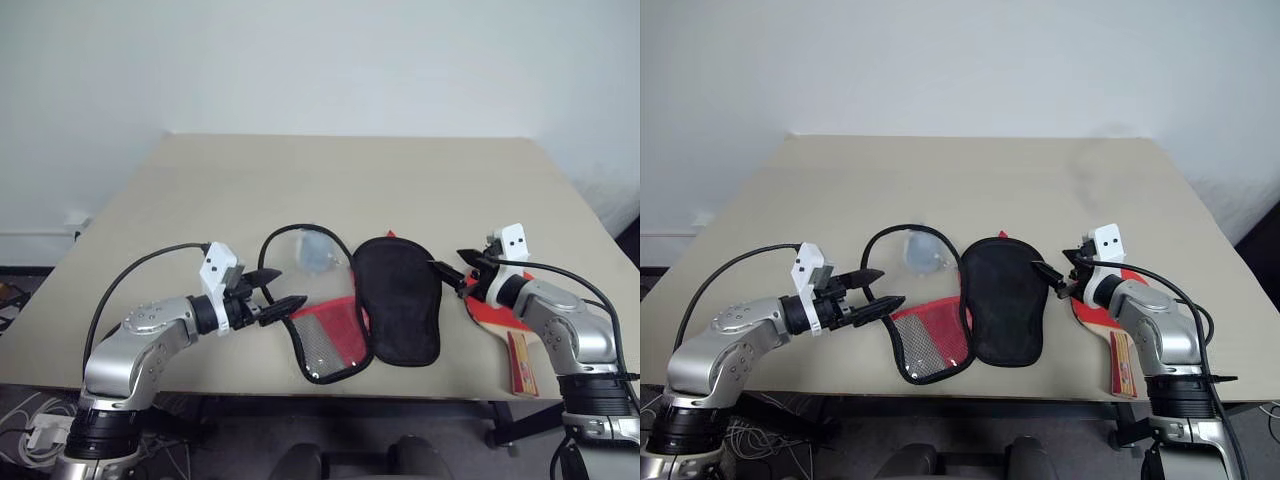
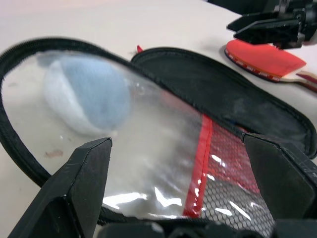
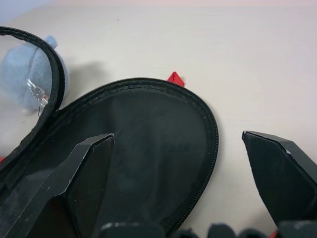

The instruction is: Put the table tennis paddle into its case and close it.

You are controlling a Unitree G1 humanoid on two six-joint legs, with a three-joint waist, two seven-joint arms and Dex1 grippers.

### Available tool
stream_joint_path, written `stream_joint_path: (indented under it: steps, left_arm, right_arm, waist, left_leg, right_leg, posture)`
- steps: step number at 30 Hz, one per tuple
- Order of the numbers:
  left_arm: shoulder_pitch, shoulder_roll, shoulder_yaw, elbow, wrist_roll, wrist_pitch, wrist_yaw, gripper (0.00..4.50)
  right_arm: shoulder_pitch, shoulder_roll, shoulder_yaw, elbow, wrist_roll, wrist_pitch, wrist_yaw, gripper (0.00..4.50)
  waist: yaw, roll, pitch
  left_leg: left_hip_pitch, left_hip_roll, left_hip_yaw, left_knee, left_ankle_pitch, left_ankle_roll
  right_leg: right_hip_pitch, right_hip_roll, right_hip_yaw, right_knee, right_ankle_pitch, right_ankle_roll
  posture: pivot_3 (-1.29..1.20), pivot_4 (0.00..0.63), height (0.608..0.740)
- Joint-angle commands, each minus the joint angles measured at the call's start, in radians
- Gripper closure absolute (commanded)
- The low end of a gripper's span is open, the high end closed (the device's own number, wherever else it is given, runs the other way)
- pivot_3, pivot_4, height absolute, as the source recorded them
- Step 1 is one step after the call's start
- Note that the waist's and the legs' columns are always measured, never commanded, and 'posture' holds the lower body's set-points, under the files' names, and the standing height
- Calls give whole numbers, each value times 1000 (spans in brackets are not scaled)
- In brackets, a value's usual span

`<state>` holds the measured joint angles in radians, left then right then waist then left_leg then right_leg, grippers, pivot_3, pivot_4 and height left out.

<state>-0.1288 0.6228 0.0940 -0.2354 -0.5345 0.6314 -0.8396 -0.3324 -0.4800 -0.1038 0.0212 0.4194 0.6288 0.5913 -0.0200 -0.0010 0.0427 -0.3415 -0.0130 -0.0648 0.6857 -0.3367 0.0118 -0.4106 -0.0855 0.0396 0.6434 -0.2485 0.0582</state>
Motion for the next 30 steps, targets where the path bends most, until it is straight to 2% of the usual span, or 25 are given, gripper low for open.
stream_joint_path:
  steps: [1,8,15,21,25,30]
  left_arm:
    - [-14,0,2,-3,8,-32,-3,0]
    - [-88,-13,-47,27,5,-18,-27,0]
    - [-165,-42,-115,66,-10,12,-75,0]
    - [-230,-61,-181,114,7,27,-120,0]
    - [-275,-80,-216,161,28,17,-135,0]
    - [-325,-106,-237,194,37,2,-157,0]
  right_arm:
    - [-39,9,-2,4,-13,-31,-4,26]
    - [-22,-6,-70,-7,-18,4,-70,26]
    - [127,-78,-244,-255,67,265,-163,26]
    - [267,-98,-397,-479,138,501,-248,26]
    - [336,-106,-443,-549,162,582,-258,26]
    - [421,-55,-489,-663,196,681,-289,26]
  waist:
    - [0,0,0]
    - [1,0,0]
    - [4,0,-1]
    - [3,0,-1]
    - [3,0,-1]
    - [5,0,-2]
  left_leg:
    - [0,0,0,0,0,0]
    - [0,-1,0,1,0,0]
    - [-1,-1,-1,1,0,0]
    - [0,-1,0,3,0,0]
    - [0,-1,0,3,0,1]
    - [0,-2,0,6,-1,2]
  right_leg:
    - [0,0,0,0,0,0]
    - [0,-1,0,1,0,0]
    - [0,-1,0,1,0,0]
    - [1,0,1,2,0,0]
    - [2,0,0,2,0,0]
    - [3,0,0,2,0,0]
  posture:
    - [0,0,716]
    - [0,0,716]
    - [0,0,716]
    - [0,0,716]
    - [0,0,716]
    - [0,0,716]
